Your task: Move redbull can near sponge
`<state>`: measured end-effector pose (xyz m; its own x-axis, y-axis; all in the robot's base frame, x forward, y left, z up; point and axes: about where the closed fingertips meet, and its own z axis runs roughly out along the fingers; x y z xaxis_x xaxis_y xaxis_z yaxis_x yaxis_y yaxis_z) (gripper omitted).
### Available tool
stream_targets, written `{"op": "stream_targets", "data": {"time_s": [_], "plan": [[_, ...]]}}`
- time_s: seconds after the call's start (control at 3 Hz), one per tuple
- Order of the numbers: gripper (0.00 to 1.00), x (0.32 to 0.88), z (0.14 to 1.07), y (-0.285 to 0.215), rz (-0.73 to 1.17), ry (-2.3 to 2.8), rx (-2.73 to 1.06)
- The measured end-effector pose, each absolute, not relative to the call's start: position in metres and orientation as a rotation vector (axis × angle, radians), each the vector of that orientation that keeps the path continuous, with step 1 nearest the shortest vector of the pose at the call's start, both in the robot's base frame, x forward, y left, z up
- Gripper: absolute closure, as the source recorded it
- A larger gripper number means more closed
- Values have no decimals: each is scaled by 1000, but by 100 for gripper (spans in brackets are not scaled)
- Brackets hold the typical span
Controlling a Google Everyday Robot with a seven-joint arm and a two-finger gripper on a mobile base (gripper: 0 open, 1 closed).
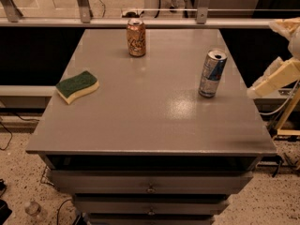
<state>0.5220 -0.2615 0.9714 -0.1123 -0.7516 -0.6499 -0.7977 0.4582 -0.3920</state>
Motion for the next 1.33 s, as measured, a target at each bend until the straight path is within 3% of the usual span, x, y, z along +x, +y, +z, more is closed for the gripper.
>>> {"op": "stream_targets", "data": {"time_s": [1.33], "plan": [[0, 549, 958, -230, 460, 1711, -978]]}}
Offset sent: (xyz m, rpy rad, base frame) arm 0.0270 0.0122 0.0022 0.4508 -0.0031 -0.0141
